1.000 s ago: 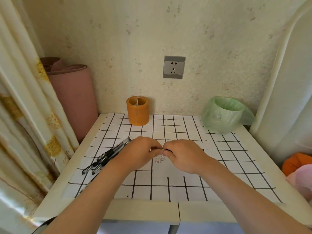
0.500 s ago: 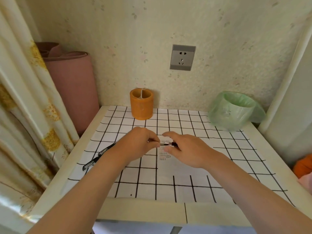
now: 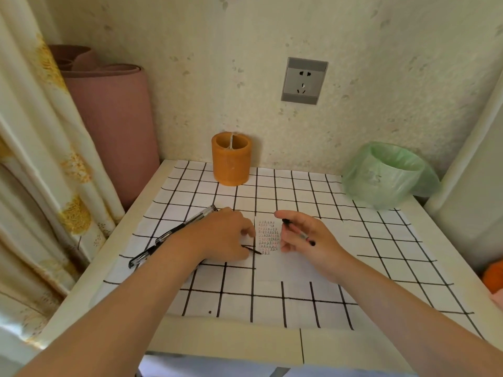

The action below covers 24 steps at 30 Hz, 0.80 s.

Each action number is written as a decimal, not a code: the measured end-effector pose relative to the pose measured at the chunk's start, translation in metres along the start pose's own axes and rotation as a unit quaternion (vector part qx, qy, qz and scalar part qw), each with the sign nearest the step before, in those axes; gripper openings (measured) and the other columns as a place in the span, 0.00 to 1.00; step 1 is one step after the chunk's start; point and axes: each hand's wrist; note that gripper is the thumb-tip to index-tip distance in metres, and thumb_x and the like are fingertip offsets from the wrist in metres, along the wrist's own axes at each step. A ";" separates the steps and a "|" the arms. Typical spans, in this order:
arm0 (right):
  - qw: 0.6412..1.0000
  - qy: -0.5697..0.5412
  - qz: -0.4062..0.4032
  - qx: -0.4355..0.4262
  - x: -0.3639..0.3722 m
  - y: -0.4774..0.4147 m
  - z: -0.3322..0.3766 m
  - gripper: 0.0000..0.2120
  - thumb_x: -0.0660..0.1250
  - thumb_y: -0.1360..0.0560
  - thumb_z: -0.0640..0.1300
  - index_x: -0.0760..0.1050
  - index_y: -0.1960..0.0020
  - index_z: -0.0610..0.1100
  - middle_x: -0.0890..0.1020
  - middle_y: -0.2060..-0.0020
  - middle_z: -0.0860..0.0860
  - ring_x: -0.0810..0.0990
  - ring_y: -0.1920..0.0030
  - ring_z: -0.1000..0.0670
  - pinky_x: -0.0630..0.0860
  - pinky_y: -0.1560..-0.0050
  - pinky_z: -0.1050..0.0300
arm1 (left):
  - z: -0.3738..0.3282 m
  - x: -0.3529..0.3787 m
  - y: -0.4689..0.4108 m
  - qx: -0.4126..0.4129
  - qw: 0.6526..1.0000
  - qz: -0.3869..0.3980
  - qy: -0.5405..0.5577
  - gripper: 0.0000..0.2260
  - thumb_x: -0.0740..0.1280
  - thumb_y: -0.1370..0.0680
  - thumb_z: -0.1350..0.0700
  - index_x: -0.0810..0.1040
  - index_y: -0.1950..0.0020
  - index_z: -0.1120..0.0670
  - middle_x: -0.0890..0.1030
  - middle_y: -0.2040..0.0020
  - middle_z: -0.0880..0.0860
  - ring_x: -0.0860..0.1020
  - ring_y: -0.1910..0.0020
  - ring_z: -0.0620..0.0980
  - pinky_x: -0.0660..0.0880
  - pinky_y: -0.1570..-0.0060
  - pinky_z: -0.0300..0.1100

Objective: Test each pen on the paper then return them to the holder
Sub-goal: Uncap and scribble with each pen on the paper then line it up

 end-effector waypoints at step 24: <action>0.996 0.084 -0.040 0.014 0.013 -0.001 -0.002 0.04 0.65 0.26 0.30 0.76 0.58 0.37 0.83 0.67 0.40 0.81 0.71 0.45 0.69 0.76 0.64 | -0.006 0.019 -0.012 0.033 0.998 0.001 -0.045 0.39 0.69 0.27 0.36 0.59 0.21 0.46 0.56 0.20 0.45 0.55 0.22 0.48 0.55 0.24 0.54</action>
Point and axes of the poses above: each hand's wrist, its own y-axis away from the middle knuckle, its own x-axis out of the palm, z = x × y
